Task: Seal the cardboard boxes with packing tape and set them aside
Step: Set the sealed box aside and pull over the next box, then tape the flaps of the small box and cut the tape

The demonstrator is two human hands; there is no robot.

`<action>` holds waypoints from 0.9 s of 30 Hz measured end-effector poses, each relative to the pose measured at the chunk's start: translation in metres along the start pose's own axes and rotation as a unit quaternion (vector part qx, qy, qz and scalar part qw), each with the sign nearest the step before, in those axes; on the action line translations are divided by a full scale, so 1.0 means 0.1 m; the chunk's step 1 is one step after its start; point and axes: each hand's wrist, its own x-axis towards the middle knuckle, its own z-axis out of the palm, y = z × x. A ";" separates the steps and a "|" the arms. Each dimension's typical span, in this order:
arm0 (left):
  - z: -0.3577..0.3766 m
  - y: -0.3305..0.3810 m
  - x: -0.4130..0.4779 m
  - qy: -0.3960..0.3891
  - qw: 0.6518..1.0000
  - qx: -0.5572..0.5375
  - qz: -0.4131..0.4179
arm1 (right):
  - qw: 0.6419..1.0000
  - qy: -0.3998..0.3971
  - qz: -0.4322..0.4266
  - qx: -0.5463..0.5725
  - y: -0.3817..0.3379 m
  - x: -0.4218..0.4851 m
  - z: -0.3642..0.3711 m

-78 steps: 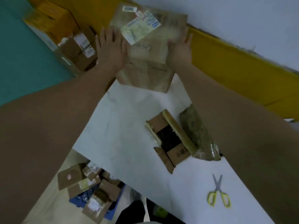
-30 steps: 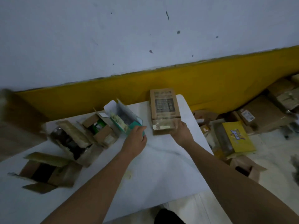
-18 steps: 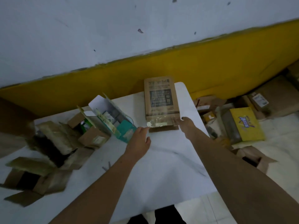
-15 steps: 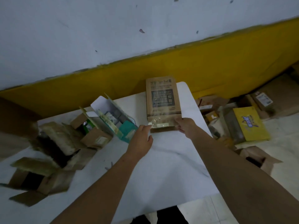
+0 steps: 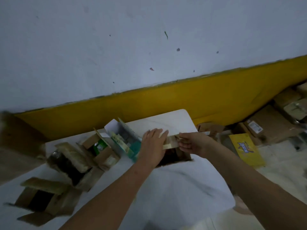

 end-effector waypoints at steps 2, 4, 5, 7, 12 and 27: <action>-0.20 0.04 -0.11 0.000 1.000 -0.019 0.023 | 0.997 0.013 0.003 -0.081 -0.05 -0.32 0.04; -0.41 0.04 -0.26 -0.021 0.998 -0.055 0.038 | 0.960 0.062 -0.038 -0.269 -0.06 -0.57 0.07; -0.51 0.03 -0.34 -0.032 0.995 -0.085 0.043 | 0.929 0.070 -0.069 -0.358 -0.06 -0.67 0.07; -0.68 0.00 -0.52 -0.048 0.989 -0.132 0.038 | 0.860 0.070 -0.126 -0.489 -0.02 -0.83 0.11; -0.87 -0.24 -0.92 -0.130 0.974 -0.182 -0.029 | 0.729 0.066 -0.299 -0.613 0.27 -1.09 0.42; -0.84 -0.70 -1.43 -0.192 0.964 -0.172 -0.069 | 0.799 -0.113 -0.307 -0.504 0.72 -0.56 0.92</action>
